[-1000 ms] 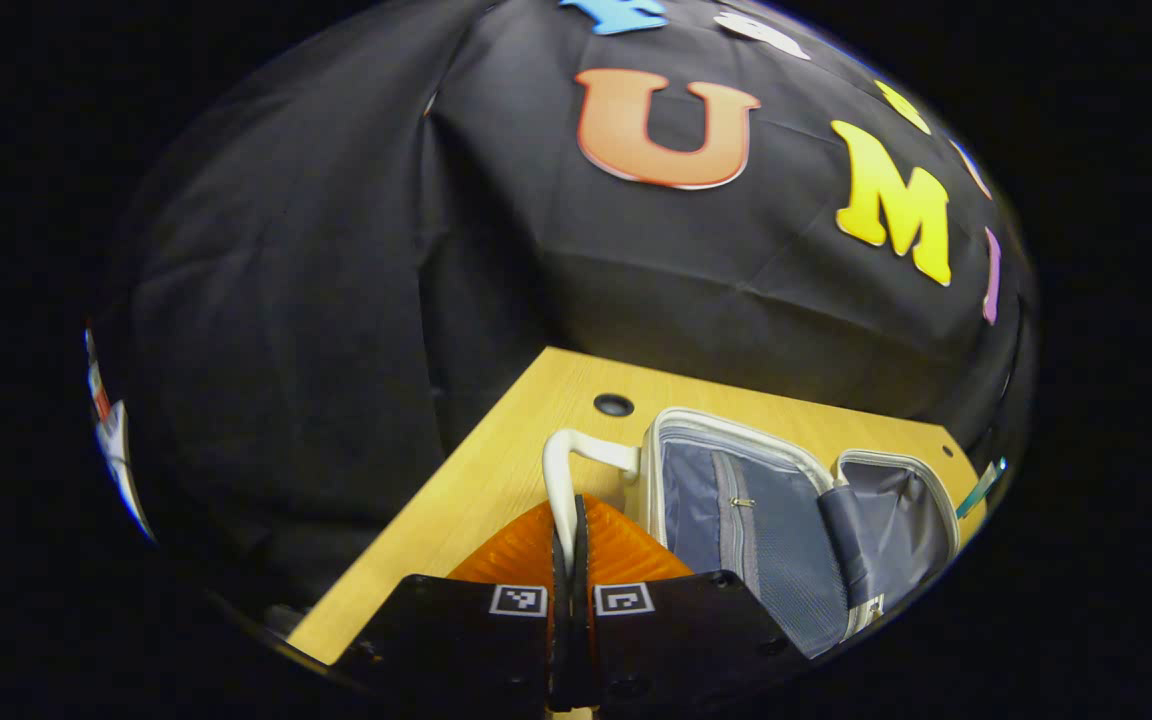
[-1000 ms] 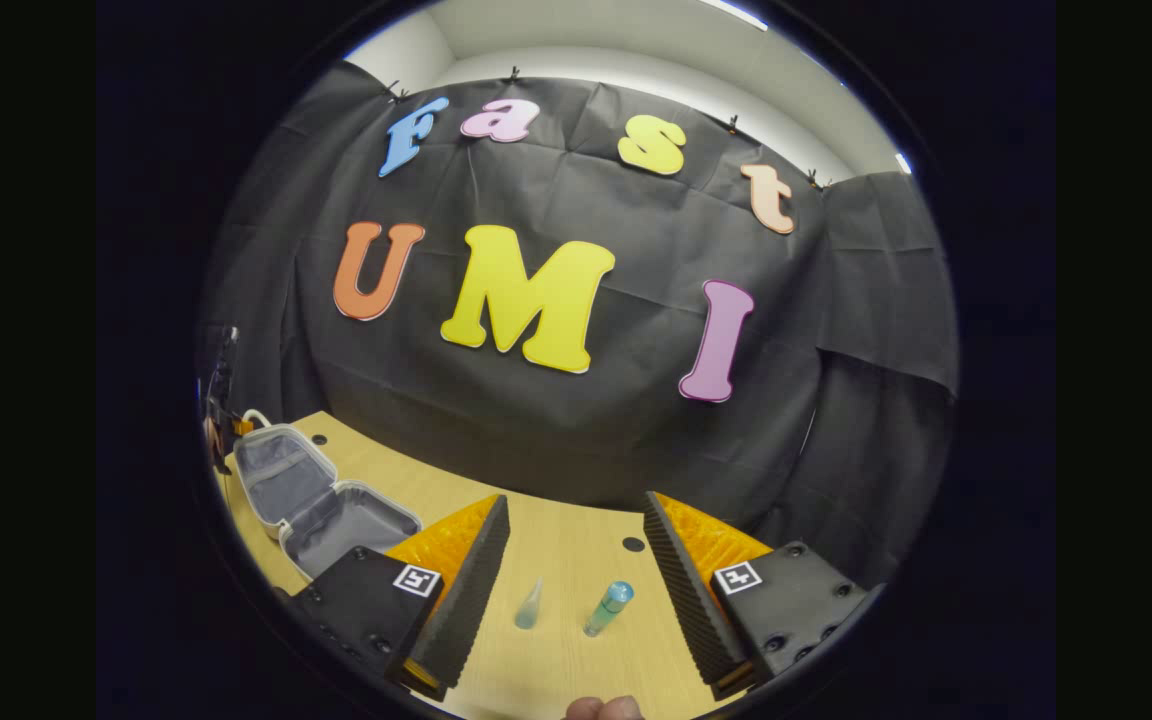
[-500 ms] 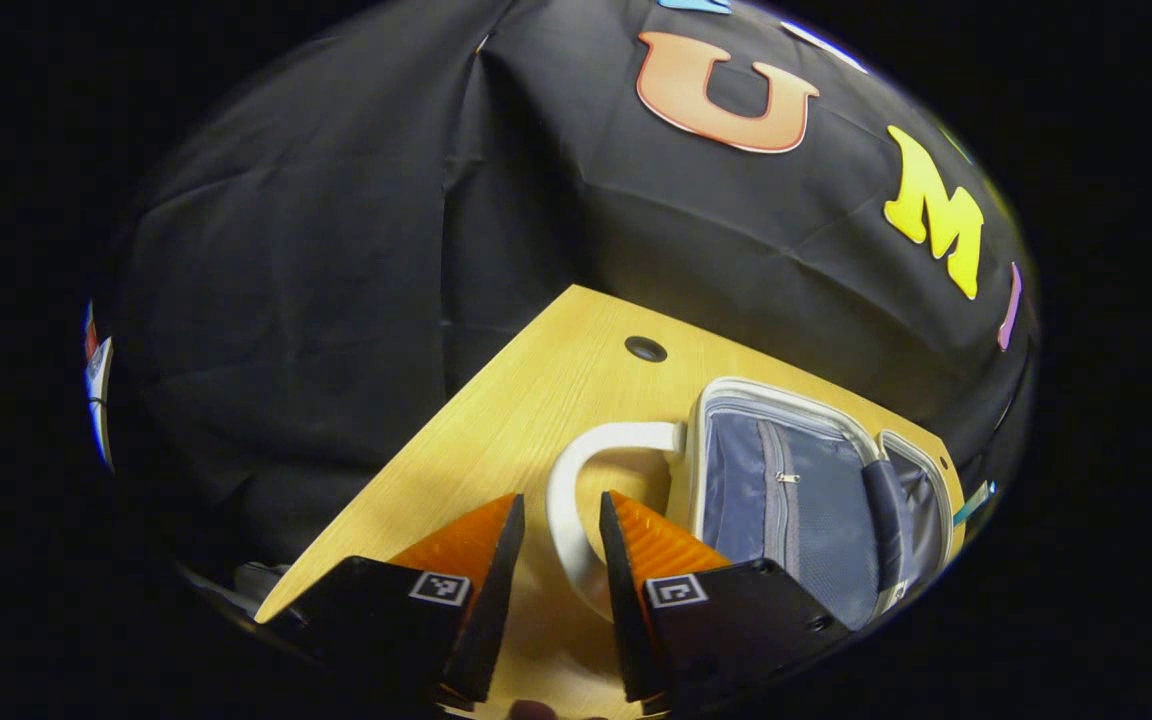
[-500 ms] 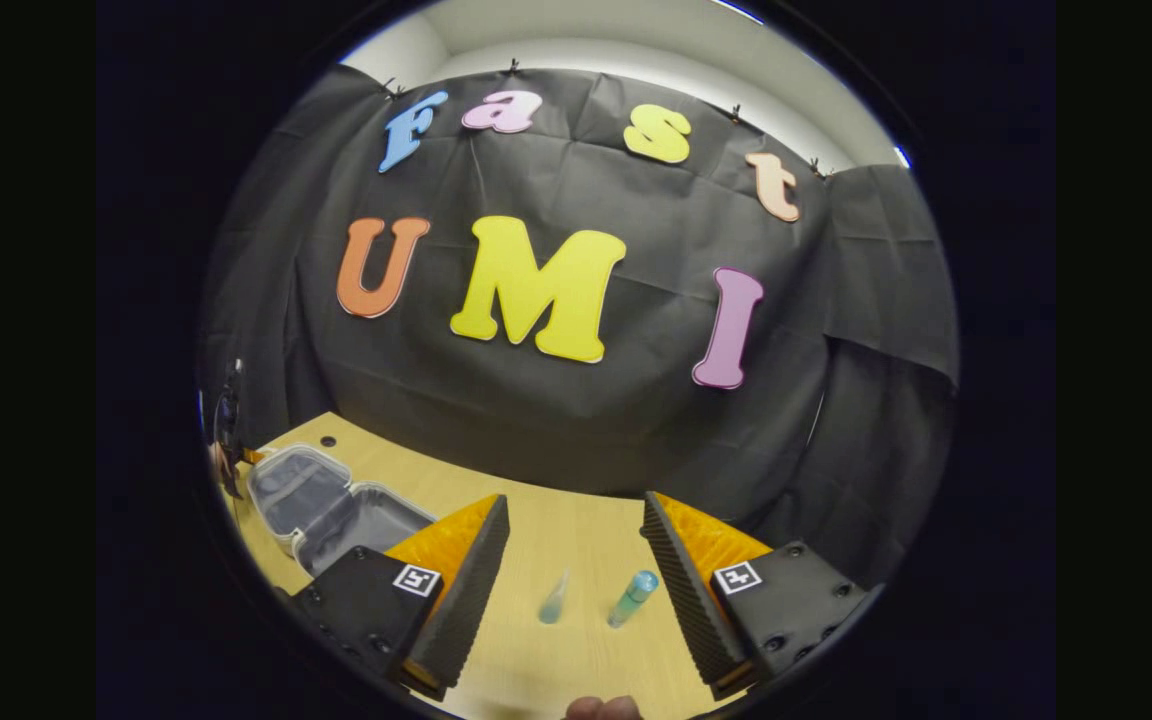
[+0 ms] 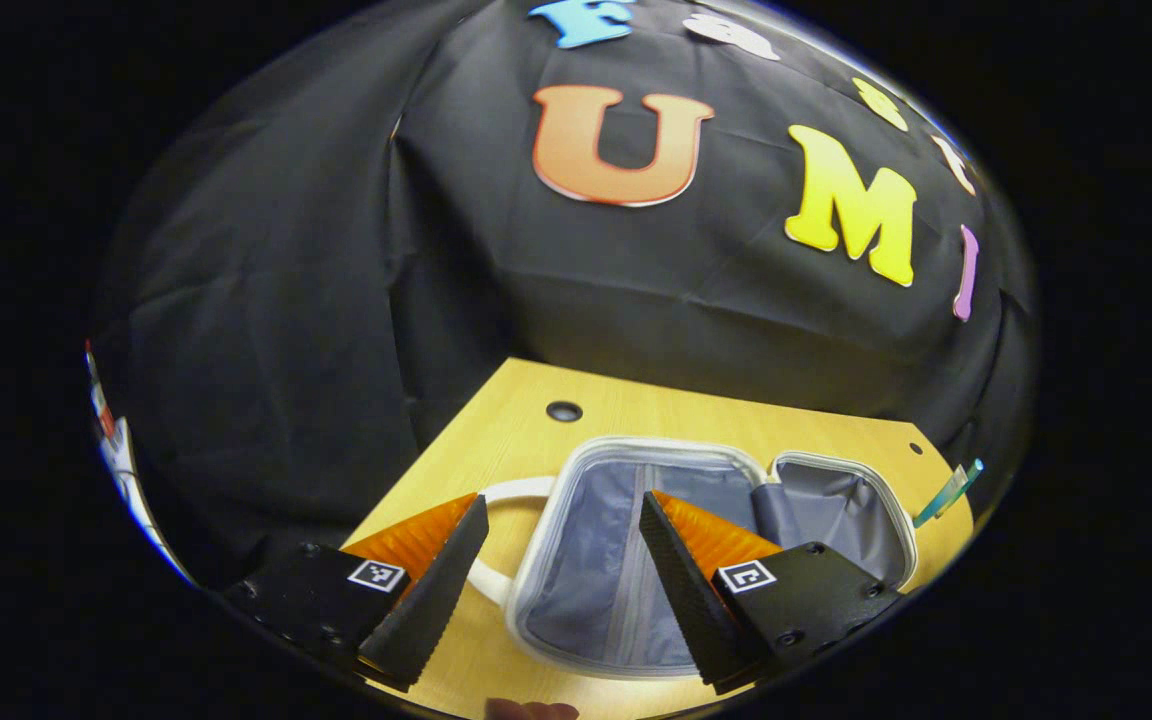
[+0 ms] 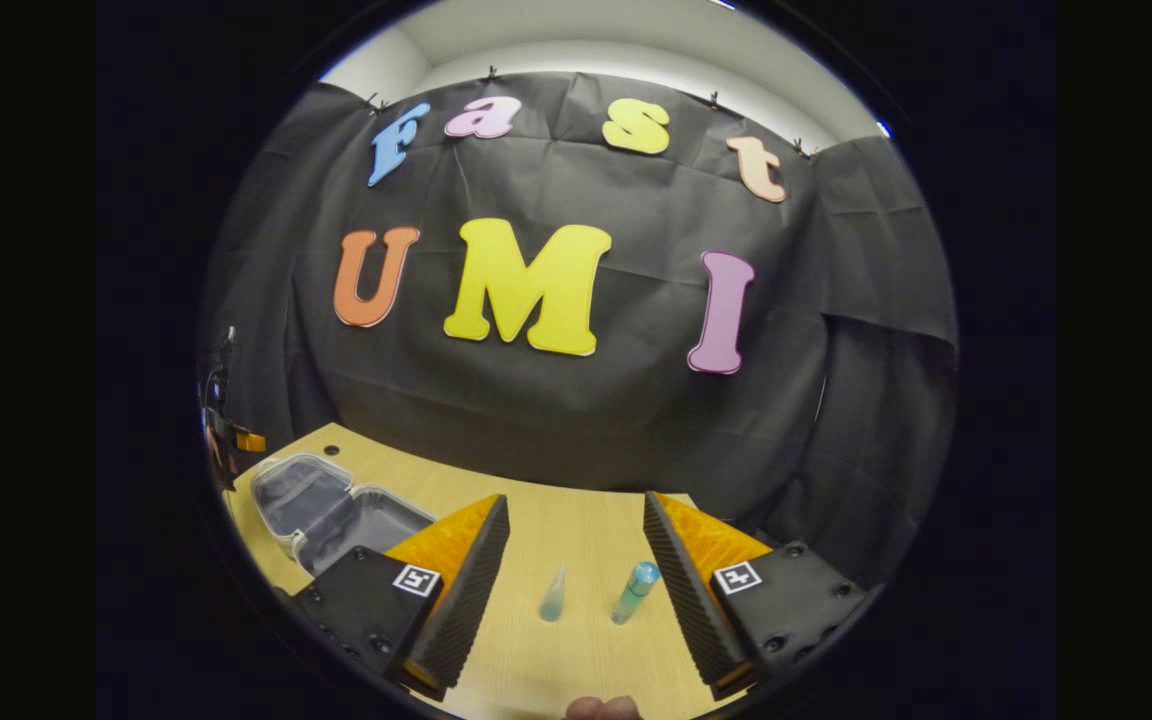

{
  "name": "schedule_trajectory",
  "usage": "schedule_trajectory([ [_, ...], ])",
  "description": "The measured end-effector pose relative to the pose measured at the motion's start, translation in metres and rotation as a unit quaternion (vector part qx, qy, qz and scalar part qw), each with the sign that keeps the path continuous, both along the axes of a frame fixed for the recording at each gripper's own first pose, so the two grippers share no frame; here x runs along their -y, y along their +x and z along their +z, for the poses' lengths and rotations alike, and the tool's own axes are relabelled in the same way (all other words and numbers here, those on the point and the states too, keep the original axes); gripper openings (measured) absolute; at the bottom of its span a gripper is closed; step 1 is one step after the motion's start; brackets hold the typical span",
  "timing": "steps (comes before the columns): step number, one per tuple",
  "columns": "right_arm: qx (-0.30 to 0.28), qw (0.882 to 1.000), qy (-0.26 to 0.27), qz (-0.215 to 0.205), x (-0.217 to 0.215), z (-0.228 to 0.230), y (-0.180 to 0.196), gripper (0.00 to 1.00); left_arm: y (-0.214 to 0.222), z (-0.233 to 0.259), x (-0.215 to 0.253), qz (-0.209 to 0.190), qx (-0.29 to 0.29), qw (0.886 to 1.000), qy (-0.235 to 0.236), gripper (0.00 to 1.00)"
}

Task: First open the suitcase, pack the skin care products into it, and then close the suitcase.

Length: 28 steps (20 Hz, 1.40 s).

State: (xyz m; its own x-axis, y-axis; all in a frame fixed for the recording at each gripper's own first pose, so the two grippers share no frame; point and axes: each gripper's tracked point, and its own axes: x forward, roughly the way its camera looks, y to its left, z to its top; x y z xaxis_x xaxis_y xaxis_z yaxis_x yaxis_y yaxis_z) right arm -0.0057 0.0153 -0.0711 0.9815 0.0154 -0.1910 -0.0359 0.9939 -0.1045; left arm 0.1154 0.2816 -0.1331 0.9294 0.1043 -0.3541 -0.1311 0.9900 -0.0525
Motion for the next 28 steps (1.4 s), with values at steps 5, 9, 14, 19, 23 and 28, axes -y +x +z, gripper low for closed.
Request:
schedule_trajectory([
  [5, 0.008, 1.0, 0.019, -0.011, 0.032, -0.005, 0.005, 0.81, -0.014, 0.04, 0.076, 0.002, 0.036, 0.999, 0.026, 0.98],
  [9, -0.004, 1.0, 0.028, -0.012, 0.054, -0.027, 0.004, 0.8, -0.032, 0.043, 0.153, -0.027, 0.041, 0.998, 0.023, 0.97],
  [14, -0.024, 0.999, 0.024, -0.019, 0.095, -0.047, 0.006, 0.81, -0.037, 0.038, 0.267, -0.078, 0.053, 0.996, -0.004, 0.98],
  [19, -0.031, 0.999, 0.019, -0.025, 0.132, -0.054, 0.006, 0.81, -0.043, 0.013, 0.373, -0.146, 0.03, 0.989, -0.019, 0.98],
  [23, -0.046, 0.998, 0.021, -0.034, 0.157, -0.066, 0.002, 0.81, -0.042, -0.003, 0.444, -0.196, 0.018, 0.98, -0.021, 0.97],
  [28, -0.058, 0.997, 0.018, -0.038, 0.184, -0.077, -0.001, 0.81, -0.034, -0.03, 0.512, -0.236, -0.009, 0.971, -0.03, 0.98],
])
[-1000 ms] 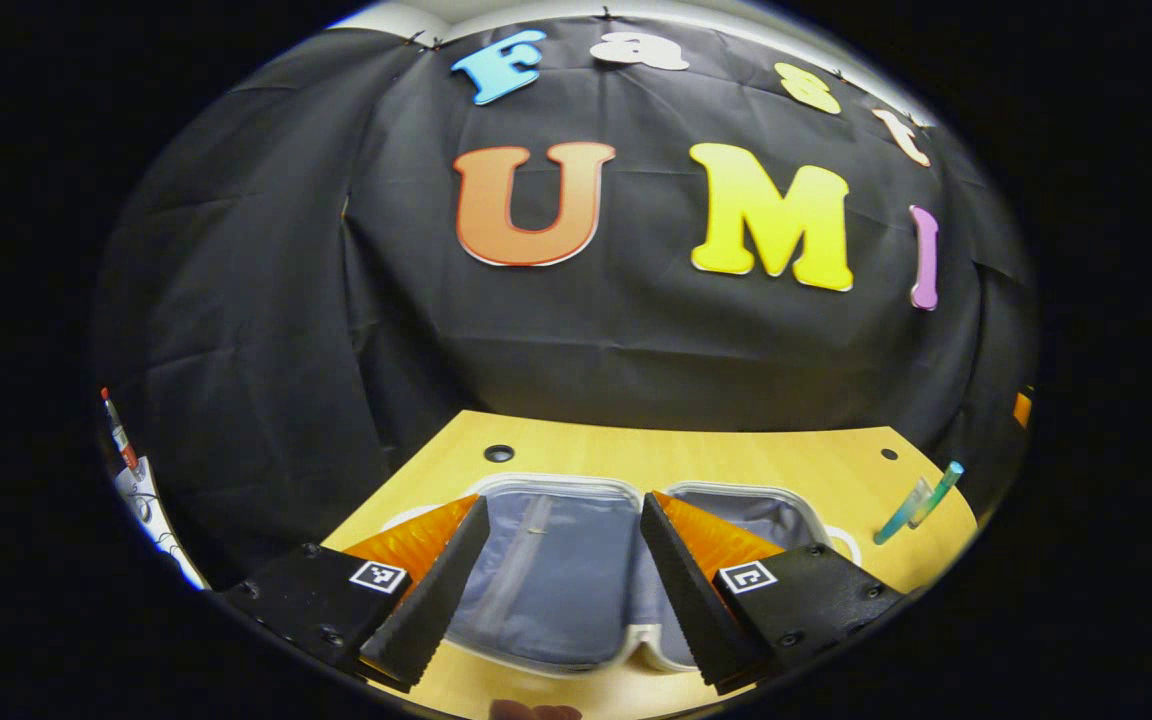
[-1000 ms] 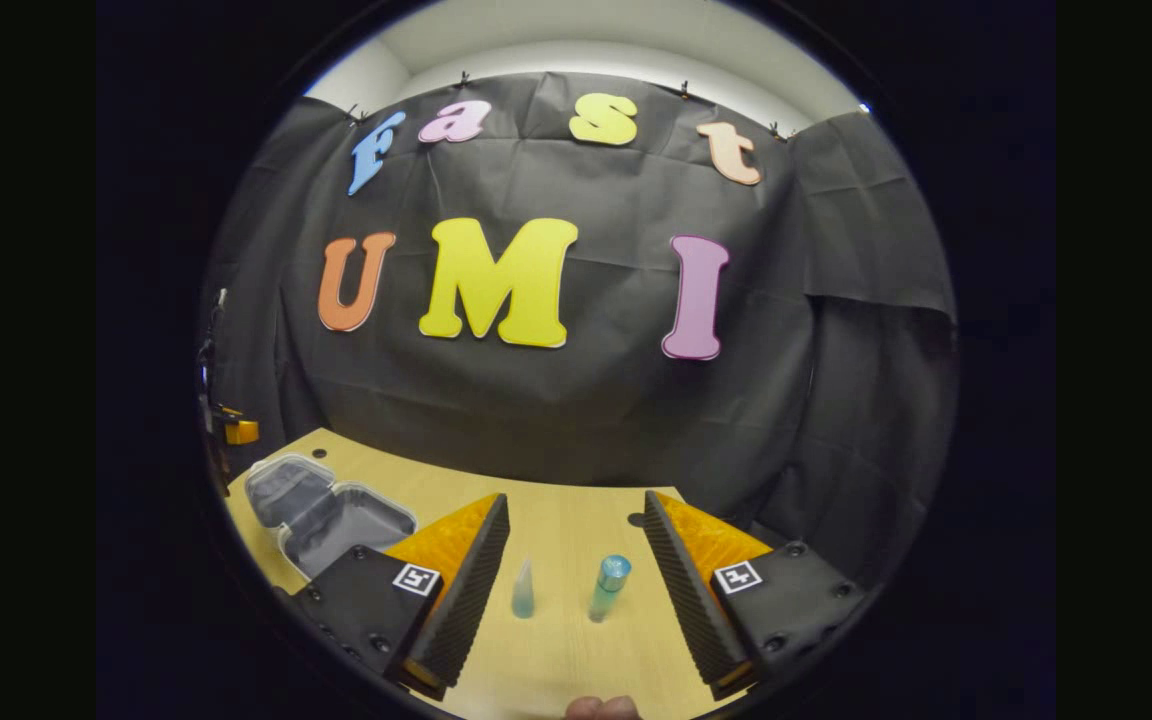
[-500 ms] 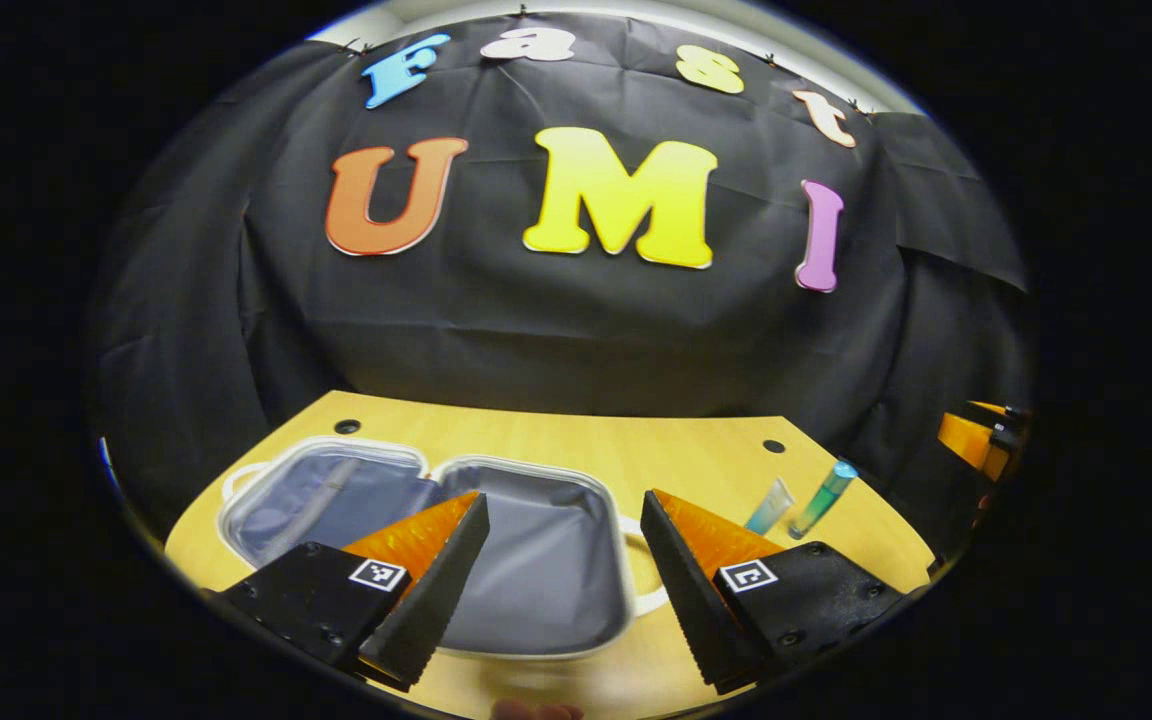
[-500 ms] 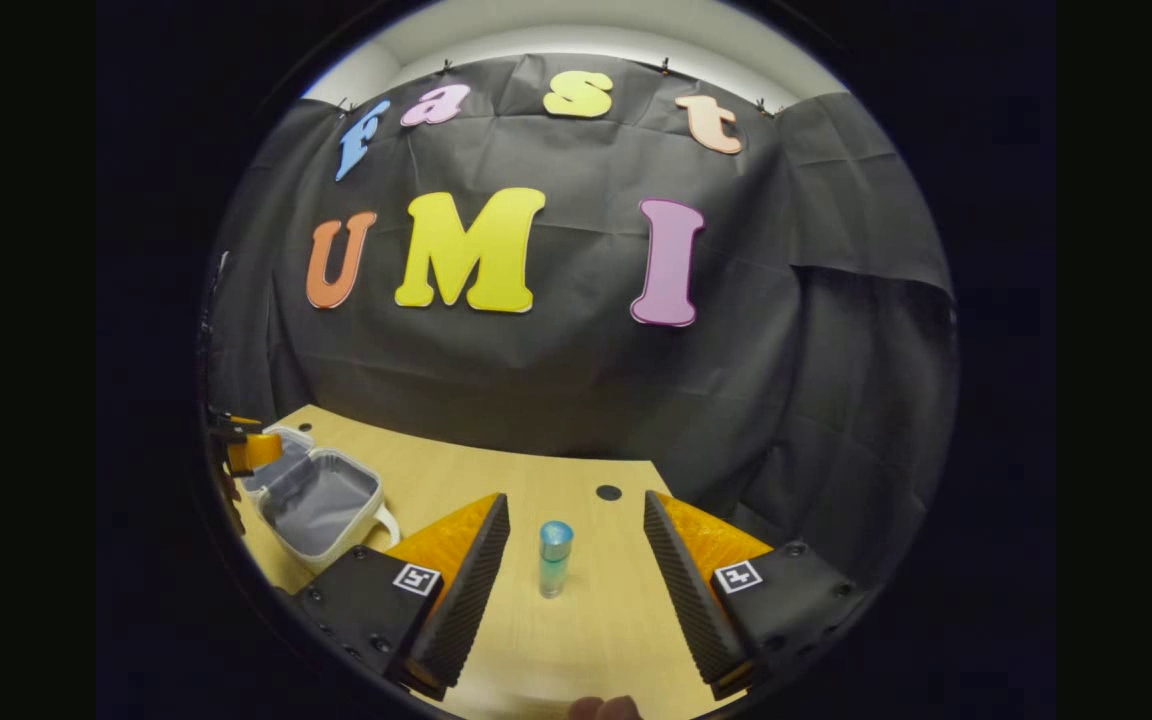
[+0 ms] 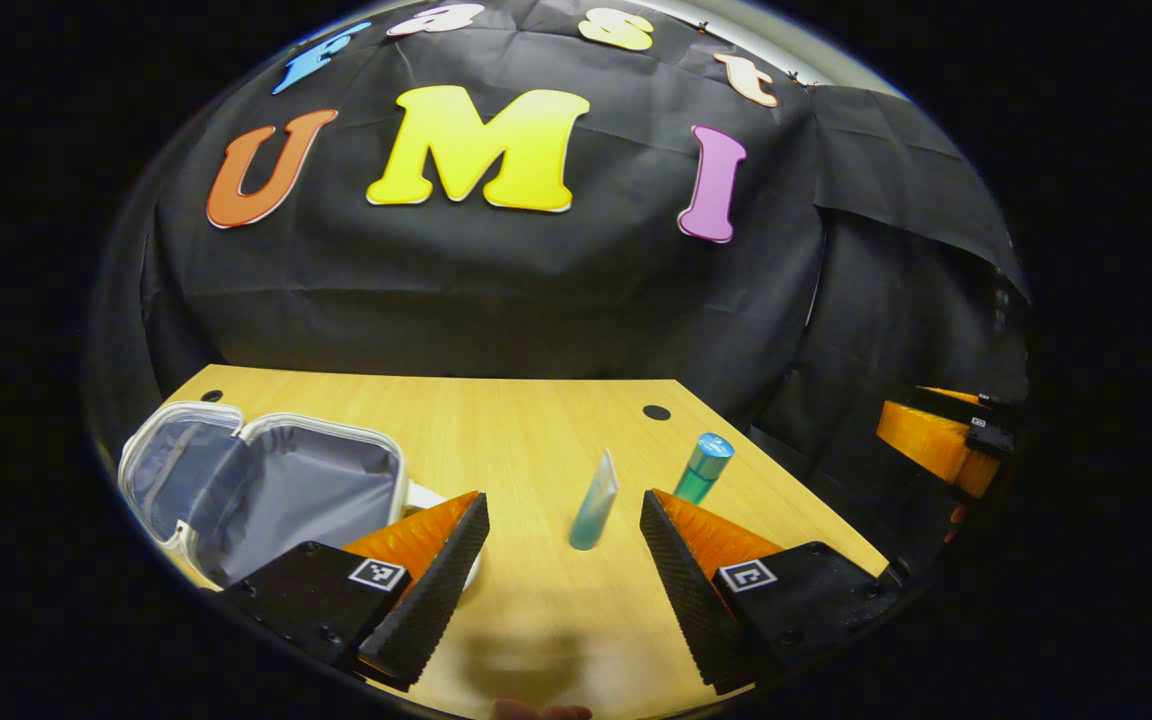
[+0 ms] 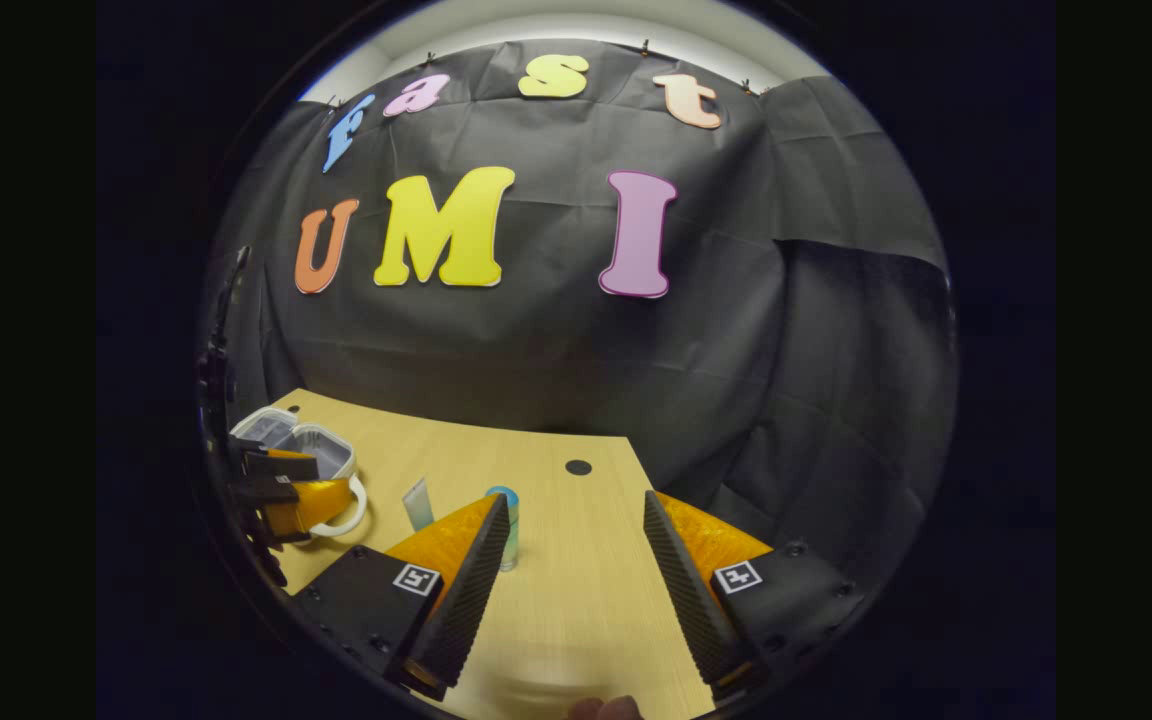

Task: First open the suitcase, pack the skin care products into it, and then close the suitcase.

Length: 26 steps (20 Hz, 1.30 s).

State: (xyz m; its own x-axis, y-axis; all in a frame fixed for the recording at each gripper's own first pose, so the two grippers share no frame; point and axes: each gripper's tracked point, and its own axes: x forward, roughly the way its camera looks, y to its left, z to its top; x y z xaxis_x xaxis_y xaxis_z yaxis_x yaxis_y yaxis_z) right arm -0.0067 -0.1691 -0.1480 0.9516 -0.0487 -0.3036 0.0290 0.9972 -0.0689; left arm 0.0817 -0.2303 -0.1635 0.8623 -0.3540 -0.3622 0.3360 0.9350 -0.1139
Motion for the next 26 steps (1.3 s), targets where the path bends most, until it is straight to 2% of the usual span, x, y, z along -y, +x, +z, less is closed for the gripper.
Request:
schedule_trajectory([
  [3, -0.009, 1.0, -0.001, -0.01, 0.019, -0.005, 0.0, 0.81, 0.011, -0.025, 0.026, -0.01, -0.014, 1.0, 0.012, 0.98],
  [8, -0.032, 0.999, 0.0, -0.029, 0.042, -0.022, -0.003, 0.81, 0.038, -0.073, 0.037, -0.004, -0.035, 0.999, 0.041, 0.98],
  [17, -0.072, 0.997, 0.01, -0.027, 0.045, -0.052, -0.003, 0.81, 0.075, -0.133, 0.04, 0.008, -0.088, 0.994, 0.059, 0.96],
  [18, -0.074, 0.997, 0.009, -0.026, 0.045, -0.054, -0.003, 0.81, 0.076, -0.136, 0.04, 0.008, -0.091, 0.994, 0.058, 0.87],
  [22, -0.083, 0.996, 0.017, -0.019, 0.042, -0.061, 0.001, 0.81, 0.084, -0.143, 0.035, 0.015, -0.101, 0.993, 0.065, 0.68],
  [25, -0.092, 0.995, 0.025, 0.002, 0.034, -0.07, 0.006, 0.81, 0.087, -0.142, 0.033, 0.01, -0.101, 0.993, 0.066, 0.43],
  [26, -0.097, 0.995, 0.027, 0.02, 0.02, -0.077, 0.019, 0.81, 0.085, -0.141, 0.033, 0.003, -0.105, 0.992, 0.064, 0.41],
])
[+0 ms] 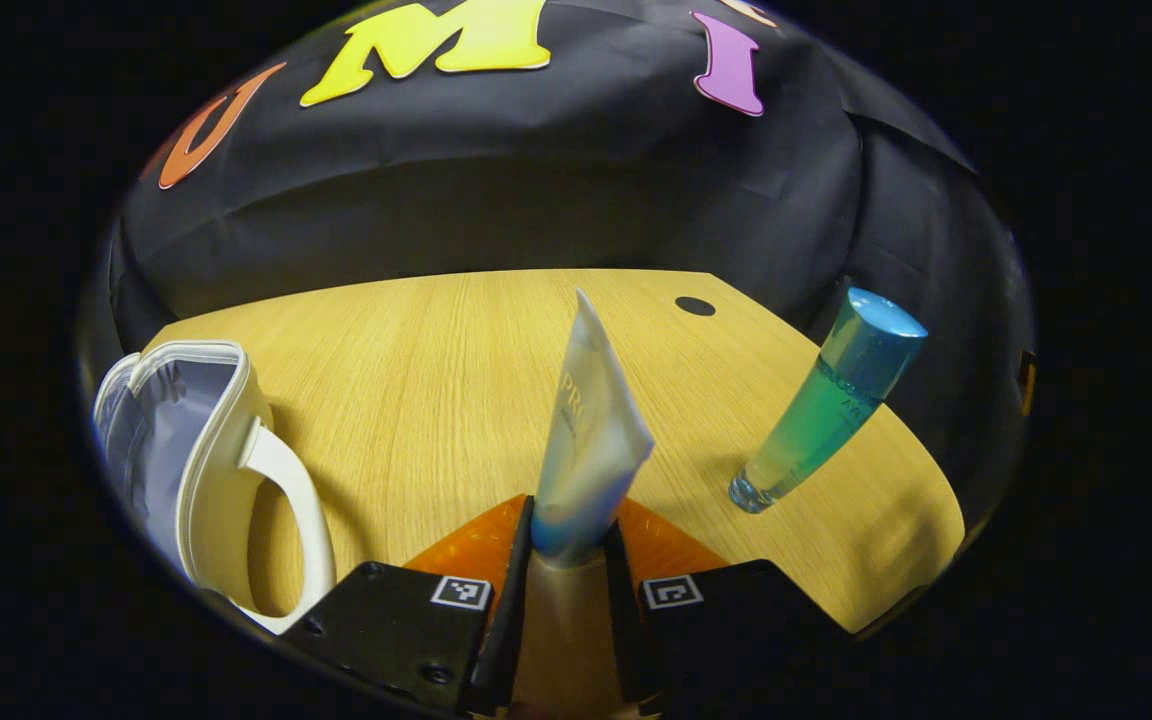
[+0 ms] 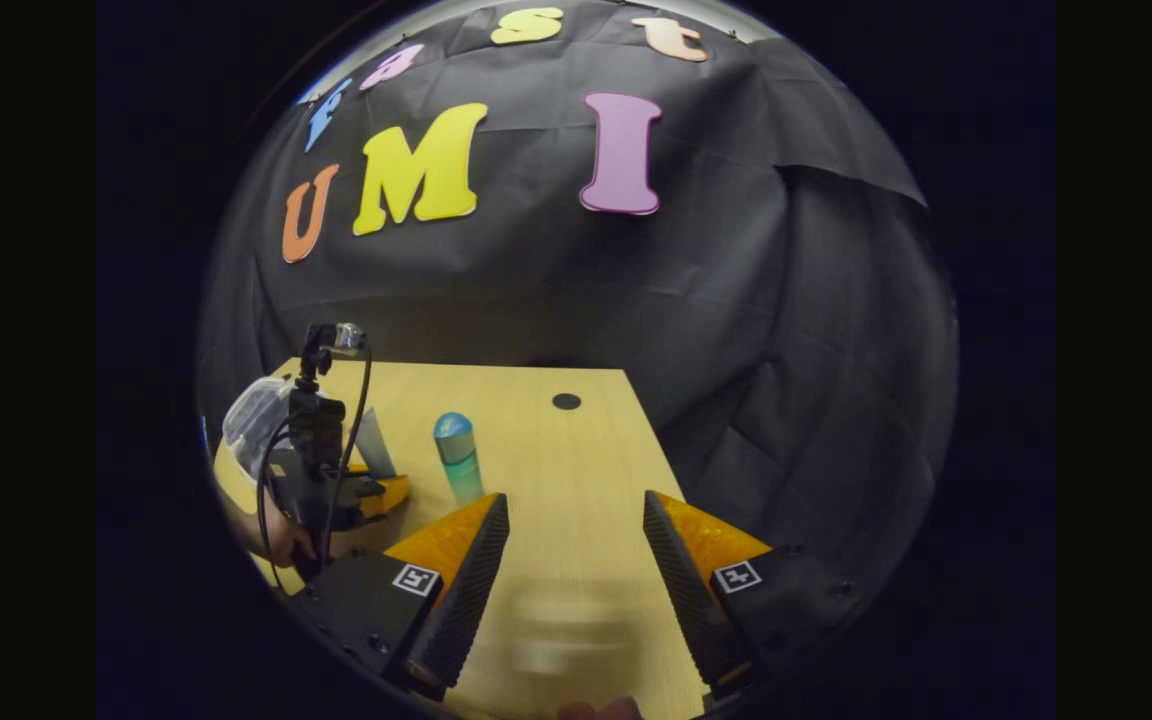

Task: First open the suitcase, pack the skin care products into it, and then close the suitcase.

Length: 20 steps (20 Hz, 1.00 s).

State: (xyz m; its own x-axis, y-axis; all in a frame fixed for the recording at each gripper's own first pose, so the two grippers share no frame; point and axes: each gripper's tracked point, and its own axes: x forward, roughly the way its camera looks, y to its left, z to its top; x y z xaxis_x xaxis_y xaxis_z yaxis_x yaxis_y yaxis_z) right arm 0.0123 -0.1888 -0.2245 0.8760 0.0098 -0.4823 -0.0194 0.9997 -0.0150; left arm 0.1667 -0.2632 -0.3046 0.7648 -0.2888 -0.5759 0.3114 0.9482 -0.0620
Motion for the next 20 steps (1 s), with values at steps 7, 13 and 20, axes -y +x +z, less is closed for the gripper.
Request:
schedule_trajectory([
  [7, -0.036, 0.997, 0.025, 0.066, -0.047, -0.047, 0.024, 0.81, -0.023, 0.048, -0.012, -0.017, 0.007, 1.0, -0.018, 0.37],
  [13, -0.02, 0.995, 0.038, 0.089, -0.092, -0.075, 0.08, 0.81, -0.052, 0.106, -0.044, 0.0, 0.019, 0.999, -0.032, 0.37],
  [20, -0.051, 0.993, 0.076, 0.072, -0.114, -0.112, 0.118, 0.65, -0.072, 0.134, -0.117, 0.064, 0.022, 0.997, -0.022, 0.37],
])
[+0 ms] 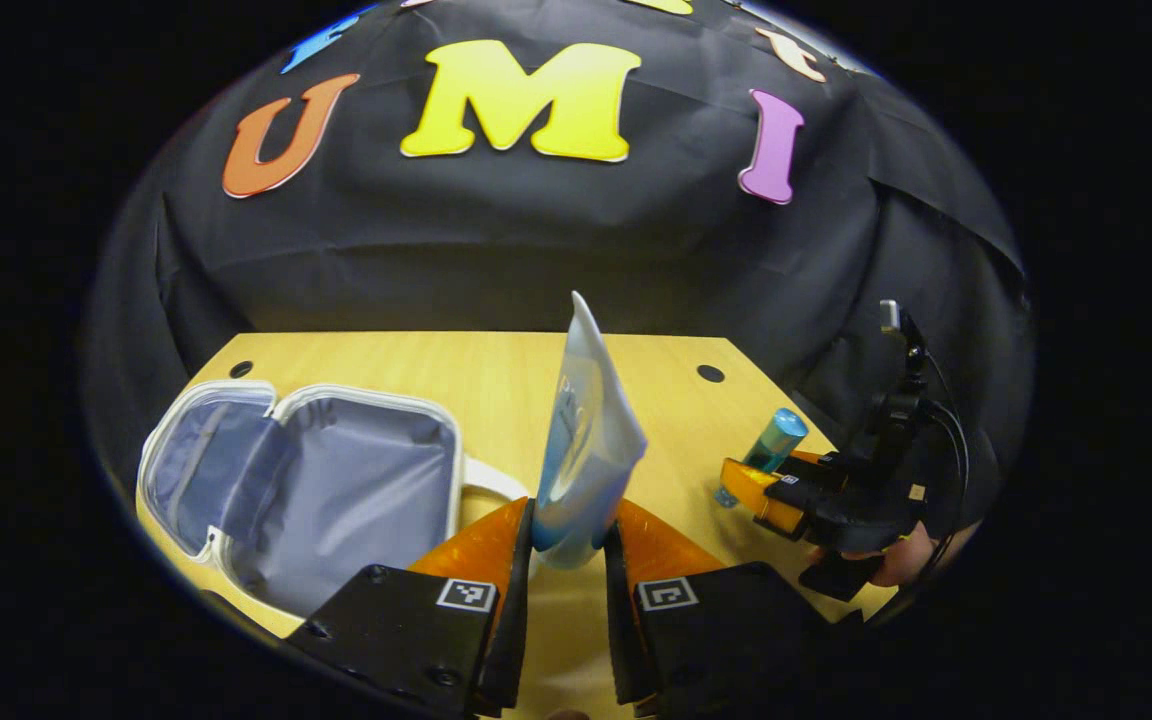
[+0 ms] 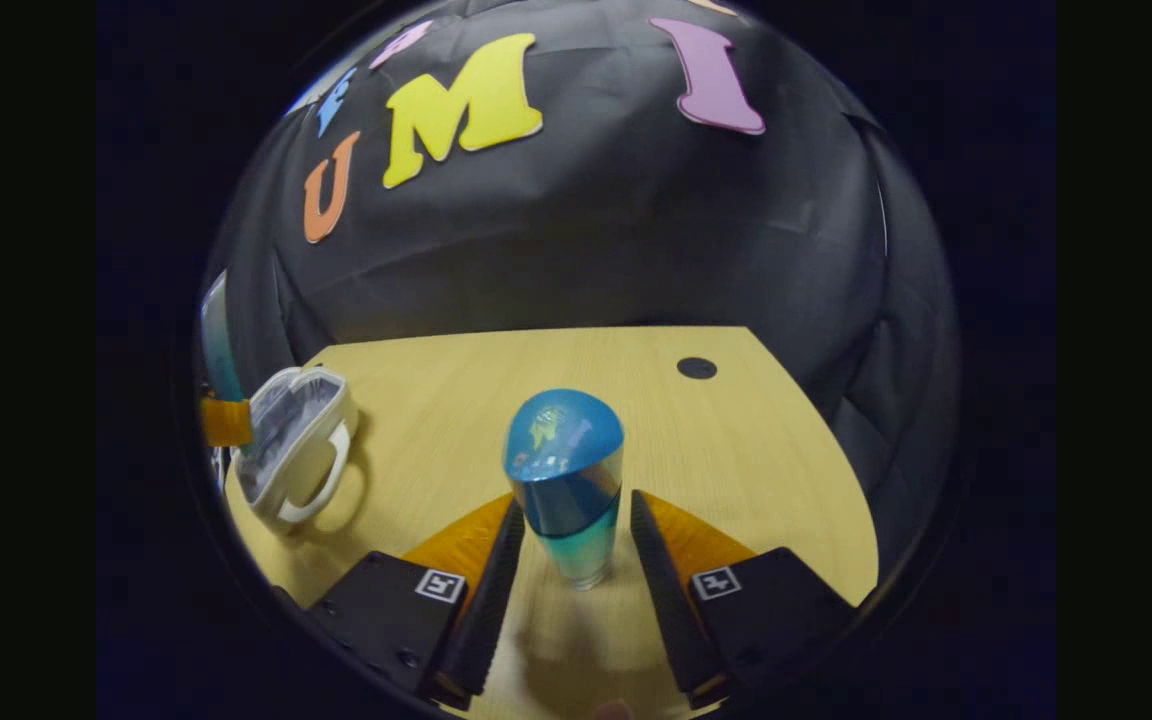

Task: First open the suitcase, pack the skin care products into it, and then close the suitcase.

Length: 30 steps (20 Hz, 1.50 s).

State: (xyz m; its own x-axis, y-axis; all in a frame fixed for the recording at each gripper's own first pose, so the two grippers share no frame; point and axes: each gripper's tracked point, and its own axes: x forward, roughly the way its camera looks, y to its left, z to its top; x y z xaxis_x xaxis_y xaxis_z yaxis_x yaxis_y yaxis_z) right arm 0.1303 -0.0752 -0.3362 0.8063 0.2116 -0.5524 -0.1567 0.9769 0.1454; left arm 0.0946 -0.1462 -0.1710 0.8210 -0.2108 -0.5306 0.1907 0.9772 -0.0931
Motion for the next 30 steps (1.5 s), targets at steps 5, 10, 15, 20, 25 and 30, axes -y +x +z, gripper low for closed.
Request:
schedule_trajectory([
  [5, -0.012, 1.0, 0.002, -0.016, -0.003, -0.002, 0.011, 0.45, -0.013, 0.007, -0.059, 0.044, -0.002, 0.999, 0.016, 0.37],
  [10, -0.029, 0.999, -0.001, 0.017, -0.017, 0.021, -0.004, 0.37, -0.007, 0.003, -0.128, 0.068, -0.005, 0.996, 0.051, 0.37],
  [15, -0.022, 0.998, 0.02, 0.061, -0.035, 0.094, -0.047, 0.35, -0.008, -0.028, -0.171, 0.079, -0.033, 0.994, 0.064, 0.38],
  [20, -0.01, 0.997, 0.039, 0.071, -0.053, 0.15, -0.091, 0.35, -0.019, -0.081, -0.208, 0.093, -0.111, 0.984, 0.106, 0.37],
  [25, 0.014, 0.996, 0.035, 0.08, -0.061, 0.18, -0.117, 0.35, -0.024, -0.114, -0.232, 0.153, -0.19, 0.957, 0.159, 0.37],
  [30, 0.014, 0.997, 0.025, 0.076, -0.055, 0.186, -0.123, 0.35, -0.019, -0.122, -0.24, 0.192, -0.221, 0.936, 0.194, 0.37],
])
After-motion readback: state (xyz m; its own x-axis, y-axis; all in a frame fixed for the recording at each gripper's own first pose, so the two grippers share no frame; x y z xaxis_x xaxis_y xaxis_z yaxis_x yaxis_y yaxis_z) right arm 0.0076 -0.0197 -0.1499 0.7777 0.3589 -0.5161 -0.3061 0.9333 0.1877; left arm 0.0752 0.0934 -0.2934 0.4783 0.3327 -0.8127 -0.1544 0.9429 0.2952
